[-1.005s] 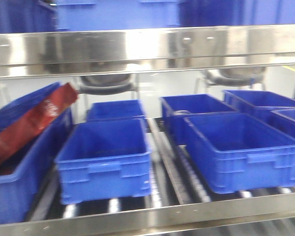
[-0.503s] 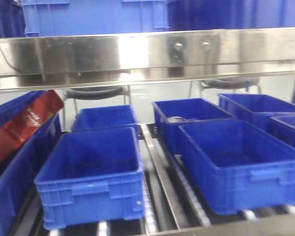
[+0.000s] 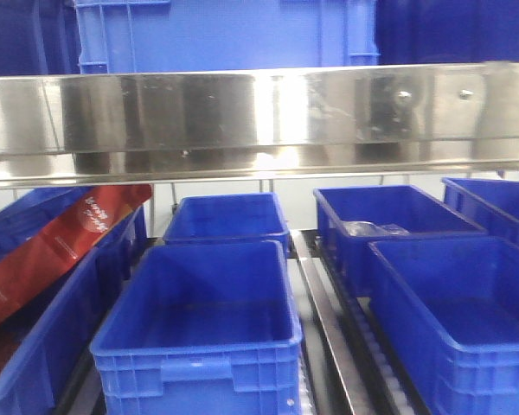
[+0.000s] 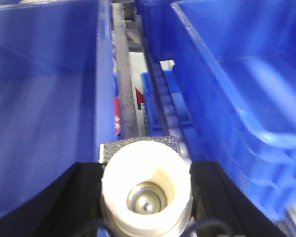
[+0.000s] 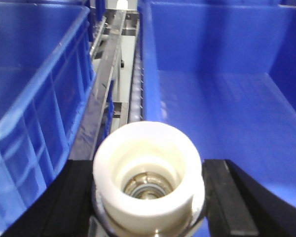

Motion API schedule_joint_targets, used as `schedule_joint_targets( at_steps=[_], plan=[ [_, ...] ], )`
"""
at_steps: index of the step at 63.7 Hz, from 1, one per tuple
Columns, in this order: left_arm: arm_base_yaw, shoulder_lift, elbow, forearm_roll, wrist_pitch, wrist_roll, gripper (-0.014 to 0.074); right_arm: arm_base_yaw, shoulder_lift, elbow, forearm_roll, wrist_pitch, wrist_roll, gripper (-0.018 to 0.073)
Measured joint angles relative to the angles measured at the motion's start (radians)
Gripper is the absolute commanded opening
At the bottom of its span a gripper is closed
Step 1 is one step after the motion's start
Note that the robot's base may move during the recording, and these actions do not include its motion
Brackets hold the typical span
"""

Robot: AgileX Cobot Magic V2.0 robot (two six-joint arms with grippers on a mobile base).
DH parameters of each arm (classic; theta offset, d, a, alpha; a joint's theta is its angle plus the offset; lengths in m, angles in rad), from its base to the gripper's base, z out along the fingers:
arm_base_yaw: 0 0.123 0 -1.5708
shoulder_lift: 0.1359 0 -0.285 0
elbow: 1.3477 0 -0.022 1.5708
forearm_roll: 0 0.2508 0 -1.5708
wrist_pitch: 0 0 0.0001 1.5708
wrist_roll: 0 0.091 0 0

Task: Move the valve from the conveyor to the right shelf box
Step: 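Move both held valves down over the blue boxes on the shelf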

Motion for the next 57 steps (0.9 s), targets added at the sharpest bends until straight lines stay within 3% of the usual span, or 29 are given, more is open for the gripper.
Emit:
schedule_joint_targets(
  at_steps=[57],
  plan=[
    [0.000, 0.000, 0.000, 0.000, 0.000, 0.000, -0.0111, 0.000, 0.000, 0.000, 0.006, 0.000, 0.000, -0.0154]
  ],
)
